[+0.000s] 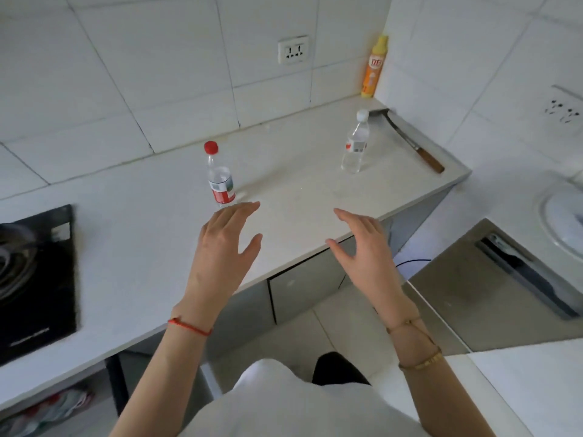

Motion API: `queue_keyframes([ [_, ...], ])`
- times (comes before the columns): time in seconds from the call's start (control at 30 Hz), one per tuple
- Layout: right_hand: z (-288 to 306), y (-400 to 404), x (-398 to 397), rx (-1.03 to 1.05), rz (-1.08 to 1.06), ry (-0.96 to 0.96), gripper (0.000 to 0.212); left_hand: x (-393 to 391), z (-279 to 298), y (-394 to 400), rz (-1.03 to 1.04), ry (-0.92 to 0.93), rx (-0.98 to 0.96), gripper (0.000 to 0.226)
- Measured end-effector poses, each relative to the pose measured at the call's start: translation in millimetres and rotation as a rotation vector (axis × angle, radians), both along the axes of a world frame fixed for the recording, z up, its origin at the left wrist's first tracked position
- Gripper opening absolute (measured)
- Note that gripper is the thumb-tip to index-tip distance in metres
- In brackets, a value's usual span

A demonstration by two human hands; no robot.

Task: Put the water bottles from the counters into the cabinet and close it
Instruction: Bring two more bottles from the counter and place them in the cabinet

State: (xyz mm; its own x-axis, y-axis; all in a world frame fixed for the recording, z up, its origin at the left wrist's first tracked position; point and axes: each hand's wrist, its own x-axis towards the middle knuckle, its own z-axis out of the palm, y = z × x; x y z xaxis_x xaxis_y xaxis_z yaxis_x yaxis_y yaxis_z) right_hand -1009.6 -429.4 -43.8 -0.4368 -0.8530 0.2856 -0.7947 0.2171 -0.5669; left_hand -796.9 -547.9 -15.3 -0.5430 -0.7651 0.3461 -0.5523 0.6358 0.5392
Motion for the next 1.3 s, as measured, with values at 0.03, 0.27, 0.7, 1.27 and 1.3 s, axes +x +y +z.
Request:
queue_keyframes([
  [0.03,0,-12,-8,-0.001,0.020,0.000,0.052,-7,1,-9,0.016,-0.001,-0.002,0.049],
  [0.27,0,-97,-66,-0.007,0.171,0.017,0.051,-49,-1,-62,0.183,0.019,-0.019,0.048],
  [0.7,9,-218,-135,0.016,0.449,0.062,0.050,-98,-16,-201,0.560,-0.092,0.115,0.059],
  [1.27,-4,-239,-115,0.014,0.371,0.011,0.051,-100,-36,-239,0.410,-0.125,0.219,0.029],
  [1.3,-5,-236,-116,0.011,0.356,0.013,0.051,-102,-35,-236,0.398,-0.111,0.205,0.029],
])
